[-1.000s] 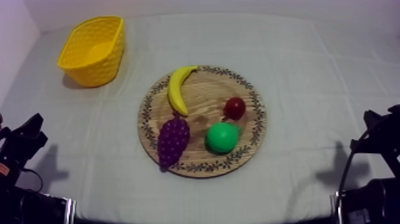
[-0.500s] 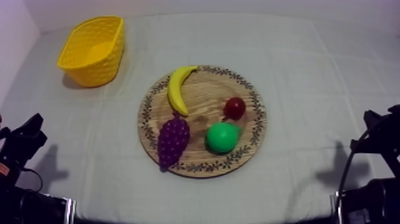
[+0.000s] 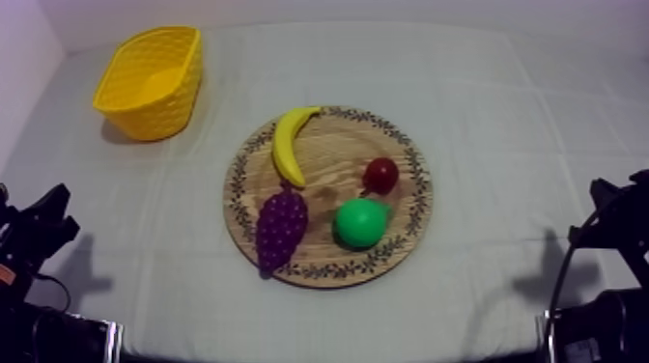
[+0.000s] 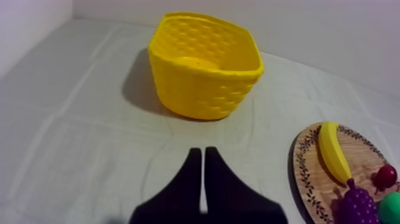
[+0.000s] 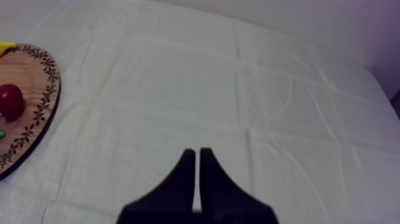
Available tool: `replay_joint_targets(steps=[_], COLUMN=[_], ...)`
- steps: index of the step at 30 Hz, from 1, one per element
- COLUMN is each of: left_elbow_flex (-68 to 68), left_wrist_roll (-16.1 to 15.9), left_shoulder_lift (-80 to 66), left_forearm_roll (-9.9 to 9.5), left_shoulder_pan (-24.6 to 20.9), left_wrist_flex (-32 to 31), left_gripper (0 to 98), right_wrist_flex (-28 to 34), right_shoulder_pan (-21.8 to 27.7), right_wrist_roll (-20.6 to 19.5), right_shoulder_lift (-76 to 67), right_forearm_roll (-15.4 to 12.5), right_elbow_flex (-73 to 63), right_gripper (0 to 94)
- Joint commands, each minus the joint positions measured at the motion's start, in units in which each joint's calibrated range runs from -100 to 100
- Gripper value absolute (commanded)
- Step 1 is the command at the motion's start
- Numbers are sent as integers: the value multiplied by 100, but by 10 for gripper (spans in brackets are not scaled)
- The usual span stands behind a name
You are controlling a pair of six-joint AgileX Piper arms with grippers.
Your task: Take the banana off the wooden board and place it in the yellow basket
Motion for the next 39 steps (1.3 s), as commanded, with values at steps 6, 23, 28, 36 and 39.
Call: replay_joint_targets(steps=[6,23,28,36,39], left_elbow_flex=[0,-20,-296,-2250,-2961], left_wrist_roll=[-88,192,459,558,1031], left_shoulder_lift=[-4,454,1252,3266,3825], left_forearm_roll=[2,-130,-270,-236,-589], left_shoulder_pan=[5,211,379,799,1232], left_wrist_flex=[1,-13,-393,-64,140], left_gripper=[1,1,1,1,1], right_wrist_flex=[1,1,1,1,1], right_shoulder_pan=[3,3,3,3,3], right_wrist_roll=[0,0,0,0,-2], right_shoulder_lift=[-5,-5,-5,-5,-5], right_forearm_roll=[1,1,1,1,1], right_elbow_flex=[5,5,5,5,5], right_gripper=[4,4,4,4,4])
